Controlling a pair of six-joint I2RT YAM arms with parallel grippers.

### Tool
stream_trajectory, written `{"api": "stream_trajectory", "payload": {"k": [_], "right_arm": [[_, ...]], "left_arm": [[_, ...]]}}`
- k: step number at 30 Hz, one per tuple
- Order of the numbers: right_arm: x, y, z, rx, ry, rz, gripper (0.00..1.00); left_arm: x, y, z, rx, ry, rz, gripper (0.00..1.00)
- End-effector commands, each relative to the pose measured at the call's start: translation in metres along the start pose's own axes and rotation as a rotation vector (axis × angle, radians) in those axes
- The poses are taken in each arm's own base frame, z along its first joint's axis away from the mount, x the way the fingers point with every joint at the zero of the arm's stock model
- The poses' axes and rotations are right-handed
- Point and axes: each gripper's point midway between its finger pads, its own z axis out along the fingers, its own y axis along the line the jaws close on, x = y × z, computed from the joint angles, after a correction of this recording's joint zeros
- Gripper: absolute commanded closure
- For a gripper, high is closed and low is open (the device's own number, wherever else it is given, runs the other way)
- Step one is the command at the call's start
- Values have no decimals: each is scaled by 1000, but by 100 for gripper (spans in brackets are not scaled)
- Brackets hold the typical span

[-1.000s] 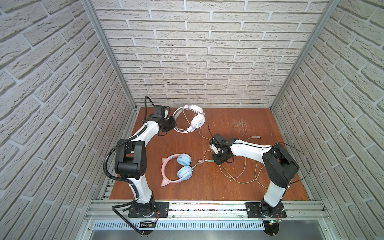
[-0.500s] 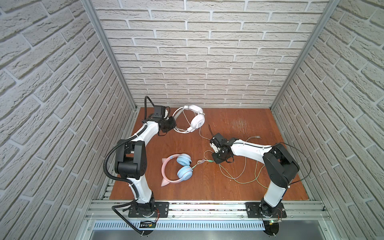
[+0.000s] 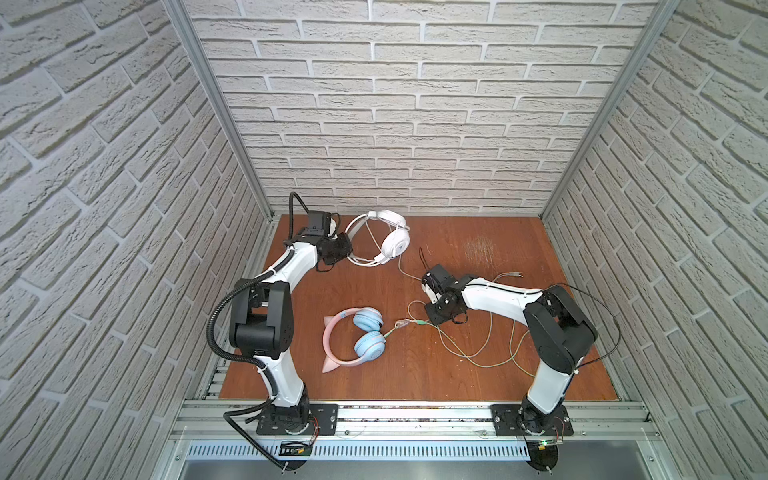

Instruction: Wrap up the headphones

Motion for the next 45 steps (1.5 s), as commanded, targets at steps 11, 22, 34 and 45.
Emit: {"api": "stream_trajectory", "payload": {"k": [11,22,34,45], "right_arm": [[9,7,11,13,55,-54,70],[29,-4,9,52,139,-103,90],[5,-32,-35,82,9,-46,95],[-22,-10,-109,-77,-155,-387,95]], "left_arm": [[-20,-20,-21,67,-73,25,100],[-22,-20,-19,68,-76,23,100],[-24,-20,-20,64,-82,23,100],[-37,-4,-19,-74,-145,-22,100]]}}
